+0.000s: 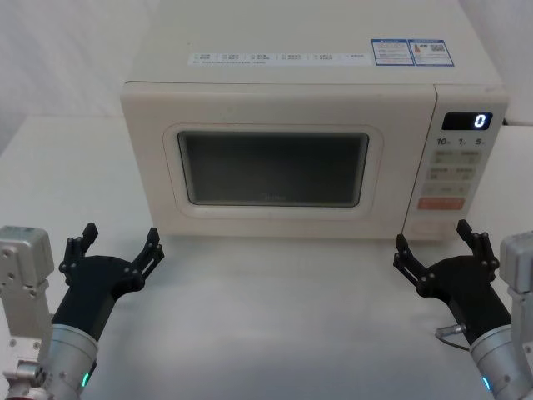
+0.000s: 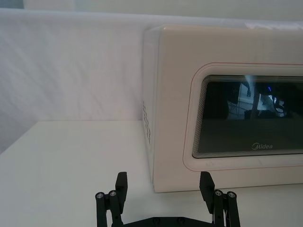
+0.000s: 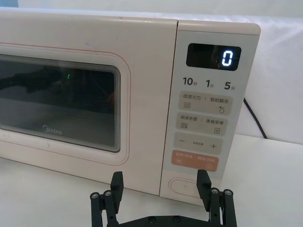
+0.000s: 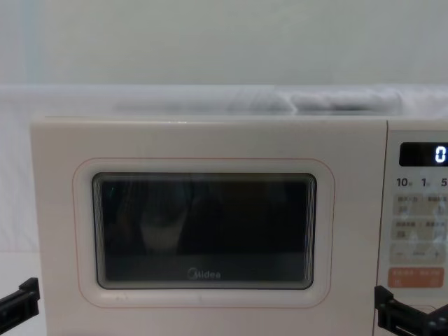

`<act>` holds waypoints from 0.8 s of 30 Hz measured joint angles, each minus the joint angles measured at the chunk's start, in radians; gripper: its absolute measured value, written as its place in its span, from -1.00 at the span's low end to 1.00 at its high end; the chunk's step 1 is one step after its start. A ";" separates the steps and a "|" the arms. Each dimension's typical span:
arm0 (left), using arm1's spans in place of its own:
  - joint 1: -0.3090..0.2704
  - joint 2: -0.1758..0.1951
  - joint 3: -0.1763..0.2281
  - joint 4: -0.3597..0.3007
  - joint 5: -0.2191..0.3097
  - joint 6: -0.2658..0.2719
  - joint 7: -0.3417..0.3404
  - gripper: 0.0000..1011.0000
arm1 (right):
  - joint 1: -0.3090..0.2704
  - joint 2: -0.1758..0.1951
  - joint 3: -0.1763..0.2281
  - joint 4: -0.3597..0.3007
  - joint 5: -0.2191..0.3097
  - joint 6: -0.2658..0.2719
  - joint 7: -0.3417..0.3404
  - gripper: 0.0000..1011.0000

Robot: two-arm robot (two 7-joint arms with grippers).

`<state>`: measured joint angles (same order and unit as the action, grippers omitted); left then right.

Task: Press the button to open the microwave door with one hand; close the microwave door with the other hand.

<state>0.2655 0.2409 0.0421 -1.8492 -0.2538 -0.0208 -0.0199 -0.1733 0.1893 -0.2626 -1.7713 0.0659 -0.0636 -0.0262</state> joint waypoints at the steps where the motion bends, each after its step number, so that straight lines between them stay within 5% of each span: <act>1: 0.000 0.000 0.000 0.000 0.000 0.000 0.000 0.98 | 0.000 0.000 0.000 0.000 0.000 0.000 0.000 0.98; 24: 0.000 0.000 0.000 0.000 0.000 0.000 0.000 0.98 | 0.000 0.000 0.000 0.000 0.000 0.000 0.000 0.97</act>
<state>0.2655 0.2410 0.0421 -1.8492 -0.2538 -0.0208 -0.0198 -0.1732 0.1892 -0.2626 -1.7714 0.0659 -0.0636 -0.0261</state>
